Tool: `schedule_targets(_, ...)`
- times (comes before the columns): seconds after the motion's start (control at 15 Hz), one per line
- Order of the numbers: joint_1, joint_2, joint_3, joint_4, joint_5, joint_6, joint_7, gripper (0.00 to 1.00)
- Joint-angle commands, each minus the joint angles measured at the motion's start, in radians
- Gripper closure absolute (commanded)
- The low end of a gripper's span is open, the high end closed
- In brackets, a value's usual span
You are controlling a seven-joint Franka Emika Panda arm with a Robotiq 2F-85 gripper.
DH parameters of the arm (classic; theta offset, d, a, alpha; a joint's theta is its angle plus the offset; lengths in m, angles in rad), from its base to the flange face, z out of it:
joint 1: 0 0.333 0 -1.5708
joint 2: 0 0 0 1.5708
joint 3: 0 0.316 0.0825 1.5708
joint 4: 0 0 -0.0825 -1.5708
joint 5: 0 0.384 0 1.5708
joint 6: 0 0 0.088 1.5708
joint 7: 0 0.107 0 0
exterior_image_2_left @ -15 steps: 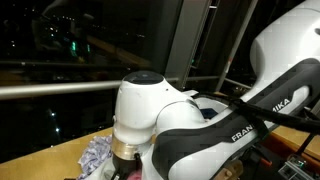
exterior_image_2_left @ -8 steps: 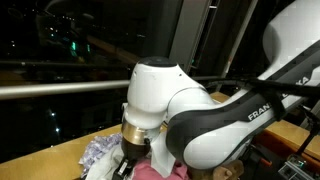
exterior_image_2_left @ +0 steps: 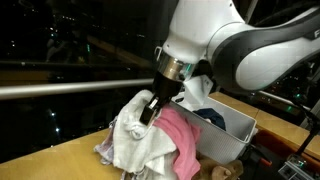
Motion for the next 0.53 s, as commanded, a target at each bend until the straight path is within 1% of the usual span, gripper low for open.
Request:
schedule_targets(0.0,-0.024,-0.220,-0.026,-0.150,-0.098,-0.050,0.083,0.96)
schedule_targets(0.27,-0.121,-0.413,0.007,-0.234,-0.194,-0.152,0.150,0.96)
schedule_targets(0.47,-0.217,-0.552,0.044,-0.276,-0.211,-0.240,0.135,0.96)
